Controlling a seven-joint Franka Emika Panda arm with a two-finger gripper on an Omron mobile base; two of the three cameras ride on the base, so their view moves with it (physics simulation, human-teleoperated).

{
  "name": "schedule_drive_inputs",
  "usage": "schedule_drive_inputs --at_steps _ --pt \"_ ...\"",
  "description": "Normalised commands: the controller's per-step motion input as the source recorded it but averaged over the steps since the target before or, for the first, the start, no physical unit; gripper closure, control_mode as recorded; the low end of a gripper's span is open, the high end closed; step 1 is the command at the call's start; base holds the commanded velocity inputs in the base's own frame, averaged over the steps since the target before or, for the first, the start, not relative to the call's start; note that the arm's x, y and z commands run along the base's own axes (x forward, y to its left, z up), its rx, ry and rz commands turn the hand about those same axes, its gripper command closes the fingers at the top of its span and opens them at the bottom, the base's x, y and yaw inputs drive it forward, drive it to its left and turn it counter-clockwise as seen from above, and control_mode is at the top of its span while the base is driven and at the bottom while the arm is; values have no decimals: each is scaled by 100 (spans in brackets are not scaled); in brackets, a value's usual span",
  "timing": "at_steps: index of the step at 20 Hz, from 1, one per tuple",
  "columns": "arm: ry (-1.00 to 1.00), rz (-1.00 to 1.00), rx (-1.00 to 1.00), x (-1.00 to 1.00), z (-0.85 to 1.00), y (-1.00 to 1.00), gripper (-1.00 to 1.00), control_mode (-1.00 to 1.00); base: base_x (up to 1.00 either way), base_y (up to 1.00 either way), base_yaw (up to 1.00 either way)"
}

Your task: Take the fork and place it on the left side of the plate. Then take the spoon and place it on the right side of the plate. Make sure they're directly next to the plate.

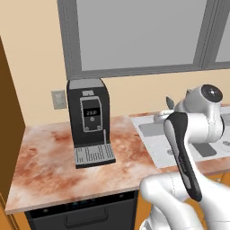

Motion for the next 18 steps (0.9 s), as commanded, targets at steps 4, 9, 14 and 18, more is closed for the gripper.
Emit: schedule_drive_inputs --at_steps 4,9,14,18 --pt "0 0 0 0 0 0 100 100 -66 26 0" --pt "0 0 0 0 0 0 100 100 -61 35 -1" --pt "0 0 0 0 0 0 100 100 -42 54 -17" --pt "0 0 0 0 0 0 100 100 -19 74 -30"
